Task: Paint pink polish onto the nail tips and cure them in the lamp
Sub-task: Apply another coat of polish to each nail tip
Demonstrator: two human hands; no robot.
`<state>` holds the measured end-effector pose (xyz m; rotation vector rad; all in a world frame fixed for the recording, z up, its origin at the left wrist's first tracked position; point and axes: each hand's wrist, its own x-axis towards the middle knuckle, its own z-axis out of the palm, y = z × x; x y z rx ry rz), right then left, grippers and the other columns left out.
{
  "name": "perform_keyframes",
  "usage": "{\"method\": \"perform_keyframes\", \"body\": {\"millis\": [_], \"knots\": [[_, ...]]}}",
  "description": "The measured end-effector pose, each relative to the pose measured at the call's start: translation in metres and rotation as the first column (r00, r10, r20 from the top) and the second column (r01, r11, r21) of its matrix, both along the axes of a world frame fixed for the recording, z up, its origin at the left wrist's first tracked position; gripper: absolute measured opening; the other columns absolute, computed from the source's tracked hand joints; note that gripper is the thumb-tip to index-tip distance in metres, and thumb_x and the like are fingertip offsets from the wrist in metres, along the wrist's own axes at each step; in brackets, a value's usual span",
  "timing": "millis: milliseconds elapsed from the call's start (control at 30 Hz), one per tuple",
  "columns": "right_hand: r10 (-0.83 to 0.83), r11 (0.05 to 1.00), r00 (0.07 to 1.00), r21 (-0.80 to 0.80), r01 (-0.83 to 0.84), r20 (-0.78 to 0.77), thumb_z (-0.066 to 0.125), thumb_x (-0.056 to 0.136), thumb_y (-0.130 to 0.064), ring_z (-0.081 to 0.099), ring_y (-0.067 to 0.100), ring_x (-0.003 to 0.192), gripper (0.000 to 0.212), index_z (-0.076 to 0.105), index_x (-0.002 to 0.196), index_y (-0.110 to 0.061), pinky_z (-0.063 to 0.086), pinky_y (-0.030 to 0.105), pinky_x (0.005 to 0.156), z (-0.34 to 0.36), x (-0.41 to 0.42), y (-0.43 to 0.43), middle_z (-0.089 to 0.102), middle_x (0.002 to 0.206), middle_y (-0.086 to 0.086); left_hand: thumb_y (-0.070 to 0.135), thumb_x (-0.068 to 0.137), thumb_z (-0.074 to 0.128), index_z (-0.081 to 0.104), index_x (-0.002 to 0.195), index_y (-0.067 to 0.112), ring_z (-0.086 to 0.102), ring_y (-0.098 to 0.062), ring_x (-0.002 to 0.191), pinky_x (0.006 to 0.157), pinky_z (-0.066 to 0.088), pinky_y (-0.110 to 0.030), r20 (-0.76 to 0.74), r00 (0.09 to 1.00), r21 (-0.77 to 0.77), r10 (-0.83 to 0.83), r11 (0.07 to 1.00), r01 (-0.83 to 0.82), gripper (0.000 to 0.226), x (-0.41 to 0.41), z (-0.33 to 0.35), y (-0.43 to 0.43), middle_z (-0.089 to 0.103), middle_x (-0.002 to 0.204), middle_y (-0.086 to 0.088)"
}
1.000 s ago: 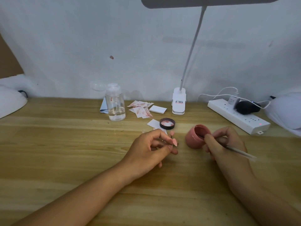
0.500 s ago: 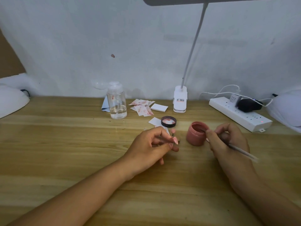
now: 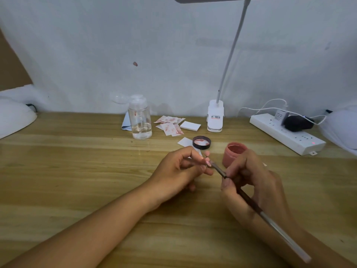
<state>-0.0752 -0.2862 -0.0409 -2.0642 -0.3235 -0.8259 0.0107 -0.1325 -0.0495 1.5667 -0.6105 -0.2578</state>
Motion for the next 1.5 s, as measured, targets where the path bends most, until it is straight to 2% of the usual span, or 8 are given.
{"method": "perform_keyframes", "body": {"millis": [233, 500, 800, 900, 1000, 1167, 1367, 1500], "knots": [[-0.060, 0.998, 0.997, 0.005, 0.060, -0.055, 0.059, 0.067, -0.012, 0.059, 0.020, 0.053, 0.011, 0.052, 0.074, -0.018, 0.050, 0.042, 0.051, 0.0018, 0.0016, -0.0022, 0.061, 0.062, 0.004, -0.002, 0.094, 0.059, 0.054, 0.082, 0.012, 0.072, -0.007, 0.082, 0.046, 0.044, -0.019, -0.004, 1.000, 0.005, 0.006, 1.000, -0.006, 0.019, -0.0002, -0.0005, -0.0002, 0.075, 0.090, 0.004], [-0.075, 0.997, 0.995, -0.030, 0.073, -0.063, 0.058, 0.065, -0.016, 0.058, 0.020, 0.051, 0.012, 0.051, 0.073, -0.022, 0.049, 0.042, 0.049, 0.0001, 0.0033, -0.0020, 0.060, 0.062, 0.003, -0.001, 0.094, 0.059, 0.055, 0.081, 0.013, 0.065, 0.000, 0.058, 0.044, 0.043, -0.017, 0.005, 1.000, 0.009, 0.004, 1.000, -0.004, 0.020, 0.0002, -0.0001, 0.0008, 0.076, 0.088, 0.005], [-0.072, 0.996, 0.997, -0.053, 0.071, -0.029, 0.057, 0.065, -0.015, 0.058, 0.017, 0.053, 0.014, 0.049, 0.073, -0.024, 0.048, 0.038, 0.049, -0.0035, 0.0043, -0.0042, 0.062, 0.069, -0.004, -0.002, 0.094, 0.059, 0.056, 0.090, 0.004, 0.069, -0.003, 0.073, 0.047, 0.045, -0.019, 0.009, 1.000, 0.006, -0.003, 1.000, 0.003, 0.007, 0.0029, -0.0031, 0.0015, 0.076, 0.088, 0.001], [-0.060, 0.997, 0.998, -0.054, 0.059, -0.022, 0.055, 0.066, -0.021, 0.058, 0.018, 0.053, 0.011, 0.048, 0.074, -0.025, 0.047, 0.037, 0.048, -0.0042, 0.0041, -0.0049, 0.061, 0.069, -0.004, -0.001, 0.094, 0.059, 0.055, 0.091, 0.004, 0.070, -0.004, 0.076, 0.047, 0.045, -0.019, 0.004, 1.000, 0.004, -0.005, 1.000, 0.005, 0.007, 0.0025, -0.0032, 0.0018, 0.076, 0.089, -0.002], [-0.044, 0.998, 0.999, -0.053, 0.042, -0.024, 0.053, 0.066, -0.026, 0.057, 0.018, 0.052, 0.010, 0.048, 0.075, -0.025, 0.047, 0.037, 0.047, -0.0036, 0.0035, -0.0052, 0.060, 0.068, -0.002, -0.002, 0.094, 0.059, 0.055, 0.092, 0.002, 0.070, -0.003, 0.074, 0.047, 0.045, -0.019, 0.003, 1.000, 0.007, -0.005, 1.000, 0.005, 0.006, 0.0020, -0.0025, 0.0014, 0.076, 0.088, -0.001], [-0.052, 0.997, 0.999, -0.059, 0.051, -0.018, 0.057, 0.064, -0.013, 0.058, 0.016, 0.053, 0.015, 0.050, 0.073, -0.022, 0.048, 0.037, 0.047, -0.0026, 0.0029, -0.0037, 0.061, 0.070, -0.004, -0.003, 0.094, 0.059, 0.055, 0.091, 0.003, 0.067, -0.001, 0.065, 0.047, 0.046, -0.019, 0.004, 1.000, 0.013, -0.002, 1.000, 0.002, 0.007, 0.0009, -0.0007, 0.0009, 0.076, 0.084, 0.001], [-0.058, 0.997, 0.998, -0.057, 0.057, -0.019, 0.057, 0.064, -0.012, 0.059, 0.017, 0.055, 0.014, 0.052, 0.074, -0.019, 0.049, 0.037, 0.049, -0.0015, 0.0015, -0.0032, 0.061, 0.076, -0.002, -0.001, 0.094, 0.059, 0.056, 0.091, 0.004, 0.068, -0.002, 0.069, 0.047, 0.045, -0.019, -0.009, 1.000, 0.012, -0.003, 1.000, 0.003, 0.007, 0.0007, 0.0006, 0.0012, 0.076, 0.086, -0.002], [-0.103, 0.995, 0.992, -0.002, 0.103, 0.077, 0.057, 0.068, -0.012, 0.061, 0.015, 0.058, 0.017, 0.049, 0.077, -0.024, 0.050, 0.037, 0.053, -0.0023, 0.0031, -0.0043, 0.062, 0.076, -0.003, 0.000, 0.094, 0.059, 0.055, 0.087, 0.009, 0.069, -0.003, 0.071, 0.047, 0.044, -0.019, -0.021, 1.000, -0.004, 0.003, 1.000, -0.003, 0.012, -0.0008, 0.0027, 0.0013, 0.076, 0.092, -0.009]]}}
